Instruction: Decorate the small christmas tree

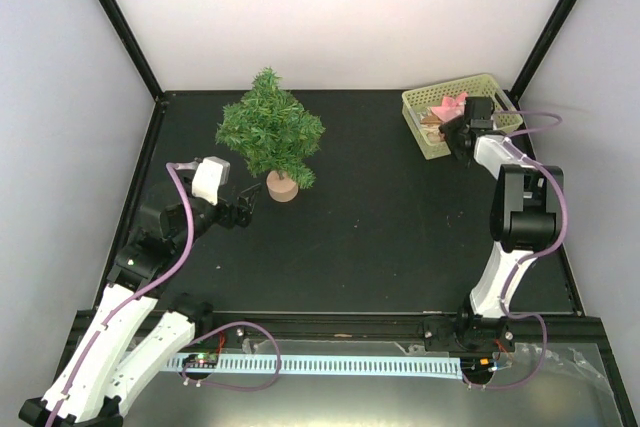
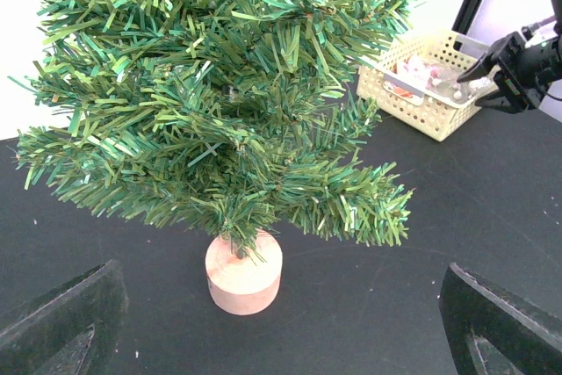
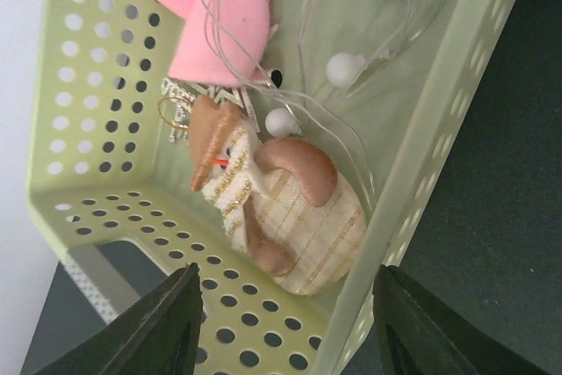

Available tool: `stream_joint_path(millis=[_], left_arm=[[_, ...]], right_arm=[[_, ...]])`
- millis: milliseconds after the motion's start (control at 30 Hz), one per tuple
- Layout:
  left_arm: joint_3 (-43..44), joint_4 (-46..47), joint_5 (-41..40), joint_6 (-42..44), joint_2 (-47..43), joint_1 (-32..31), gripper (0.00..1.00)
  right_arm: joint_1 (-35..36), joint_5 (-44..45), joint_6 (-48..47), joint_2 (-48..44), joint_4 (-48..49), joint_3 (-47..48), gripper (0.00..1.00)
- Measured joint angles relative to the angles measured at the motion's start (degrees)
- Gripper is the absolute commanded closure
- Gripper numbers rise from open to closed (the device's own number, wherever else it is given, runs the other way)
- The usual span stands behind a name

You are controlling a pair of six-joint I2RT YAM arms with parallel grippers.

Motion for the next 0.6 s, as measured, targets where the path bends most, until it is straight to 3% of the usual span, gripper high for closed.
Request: stream_joint_path(millis=[167,400,600], left_arm=[[0.00,0.00,0.04,0.00,0.00,0.00,0.01],[0.00,0.00,0.07,0.02,0.02,0.00,0.01],[0.00,0.02,0.13,0.00,0.04,0.00,0.01]], right_arm=[[-0.11,-0.85,-0.83,2.62,-0.59,0.85,0.51],[-0.22,-0.74,-5.75,3.74,-5.35,3.80,0.73],[-0.22,0.04,-13.77,3.72,-9.81,5.16,0.83]])
